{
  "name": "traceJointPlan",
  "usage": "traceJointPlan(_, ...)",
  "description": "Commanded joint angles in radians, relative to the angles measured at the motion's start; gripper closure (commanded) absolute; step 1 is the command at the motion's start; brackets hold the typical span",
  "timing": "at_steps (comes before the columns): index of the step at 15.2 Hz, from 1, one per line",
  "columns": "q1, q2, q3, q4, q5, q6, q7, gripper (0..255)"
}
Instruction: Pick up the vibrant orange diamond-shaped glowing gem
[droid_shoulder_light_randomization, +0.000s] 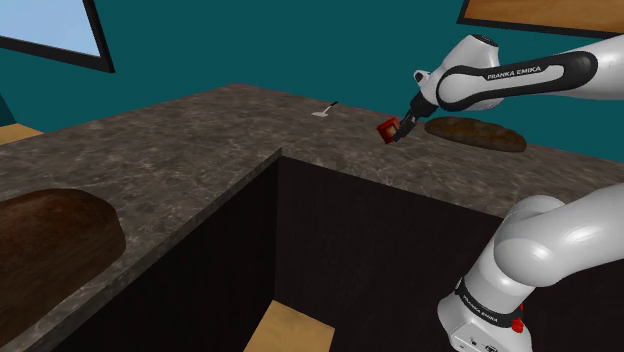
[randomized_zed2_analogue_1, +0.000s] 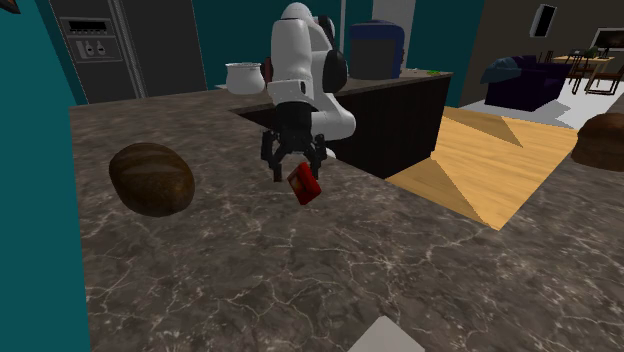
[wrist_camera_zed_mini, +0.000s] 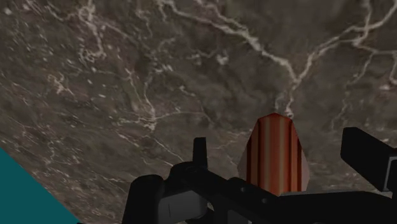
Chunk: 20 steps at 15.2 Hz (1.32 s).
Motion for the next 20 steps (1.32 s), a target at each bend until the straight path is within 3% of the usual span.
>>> traceJointPlan(1, 0.000, 0.004, -0.002, -0.009, -0.001, 0.013, 0.000, 0)
traceJointPlan(2, 0.000, 0.004, -0.002, -0.009, -0.001, 0.013, 0.000, 255)
traceJointPlan(11, 0.000, 0.004, -0.002, -0.009, -0.001, 0.013, 0.000, 255)
traceJointPlan(20, 0.006, -0.025, 0.026, 0.093, 0.014, -0.117, 0.005, 255)
